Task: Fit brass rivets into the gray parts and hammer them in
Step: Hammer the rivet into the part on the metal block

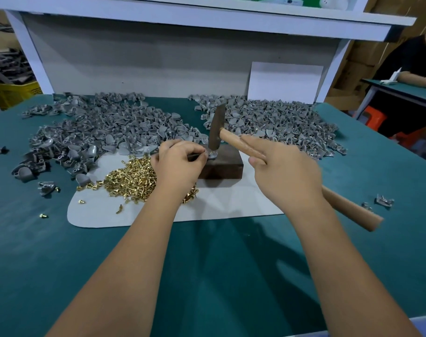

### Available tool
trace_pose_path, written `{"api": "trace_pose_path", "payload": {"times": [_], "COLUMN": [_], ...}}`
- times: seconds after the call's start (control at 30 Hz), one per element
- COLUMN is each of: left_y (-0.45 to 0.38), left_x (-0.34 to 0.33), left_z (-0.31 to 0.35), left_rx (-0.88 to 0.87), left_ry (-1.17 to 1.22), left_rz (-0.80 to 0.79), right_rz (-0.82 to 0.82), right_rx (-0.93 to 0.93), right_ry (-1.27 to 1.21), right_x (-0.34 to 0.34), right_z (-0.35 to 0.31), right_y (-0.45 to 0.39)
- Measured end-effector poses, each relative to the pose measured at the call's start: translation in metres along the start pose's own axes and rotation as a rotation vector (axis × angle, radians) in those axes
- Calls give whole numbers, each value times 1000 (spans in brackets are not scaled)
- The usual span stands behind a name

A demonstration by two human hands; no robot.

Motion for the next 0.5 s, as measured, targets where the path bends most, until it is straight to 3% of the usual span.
{"api": "trace_pose_path", "payload": {"times": [0.2,0.37,0.5], "left_y": [0,0,1], "left_x": [-1,-1,-2], "left_z": [1,0,0], "left_rx": [-23,-21,-34], "left_ry": [7,0,9], "left_rz": [21,26,51], "right_rz": [106,-24,139], "right_rx": [-25,-12,-22], "right_ry": [-77,-38,-117], "right_x": [3,-6,0], "right_z": [0,-2,-4], "right_y": [-1,4,1]}}
Point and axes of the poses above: each hand's wrist, its own y-axis away from the middle knuckle, its own x-axis out of the back of the hand, z = x × y, the point moved 2 cm from there along -y, towards the middle knuckle, and after that the axes turned 3 degrees about -z, right-handed, at the moved point
